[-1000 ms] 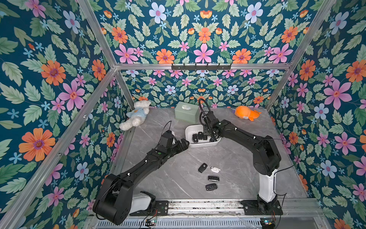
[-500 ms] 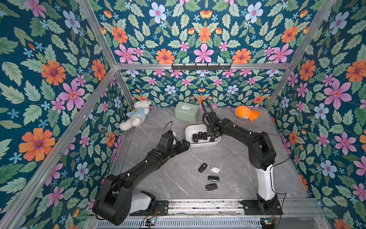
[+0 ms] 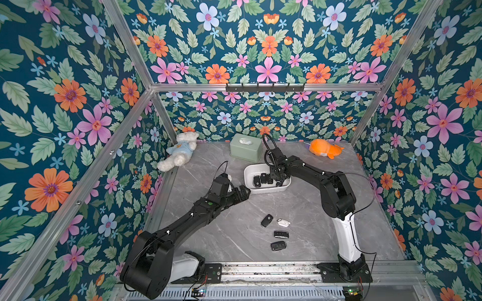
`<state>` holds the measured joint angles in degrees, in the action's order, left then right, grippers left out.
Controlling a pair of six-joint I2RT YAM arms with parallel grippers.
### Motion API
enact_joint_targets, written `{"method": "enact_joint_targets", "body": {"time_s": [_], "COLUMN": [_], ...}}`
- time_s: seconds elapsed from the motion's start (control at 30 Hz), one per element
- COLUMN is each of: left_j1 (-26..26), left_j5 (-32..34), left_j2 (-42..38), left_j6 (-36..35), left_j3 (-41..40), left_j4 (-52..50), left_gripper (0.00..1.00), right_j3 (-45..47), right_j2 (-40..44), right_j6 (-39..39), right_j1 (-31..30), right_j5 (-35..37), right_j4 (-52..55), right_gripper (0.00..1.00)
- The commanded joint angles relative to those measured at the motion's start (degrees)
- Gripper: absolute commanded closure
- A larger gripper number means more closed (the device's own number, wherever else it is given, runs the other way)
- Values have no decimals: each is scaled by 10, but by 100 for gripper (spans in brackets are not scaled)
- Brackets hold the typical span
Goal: Place the car key into the storage box
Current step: Place the car key in the storage box.
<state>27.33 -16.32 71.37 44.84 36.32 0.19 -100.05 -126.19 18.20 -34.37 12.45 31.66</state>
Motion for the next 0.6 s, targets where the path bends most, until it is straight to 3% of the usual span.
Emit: {"method": "enact_joint_targets", "body": {"time_s": [0.0, 0.13, 0.37, 0.57], "left_j1": [0, 0, 1, 5], "left_j5": [5, 7, 10, 19], "left_j2": [-4, -7, -10, -13], "left_j6": [-4, -4, -11, -21], "left_j3": [0, -2, 0, 7], "left_j4": [-1, -2, -10, -28], "left_gripper": [0, 0, 0, 0], "right_j3": [-6, -13, -32, -40], "right_j2": [-5, -12, -13, 17], "right_j6": [-2, -2, -2, 0], "right_j1": [-1, -1, -1, -1], "right_j5": [-11, -14, -10, -8], "right_j4": [3, 5, 16, 13], "right_gripper": [67, 65, 51, 45]}}
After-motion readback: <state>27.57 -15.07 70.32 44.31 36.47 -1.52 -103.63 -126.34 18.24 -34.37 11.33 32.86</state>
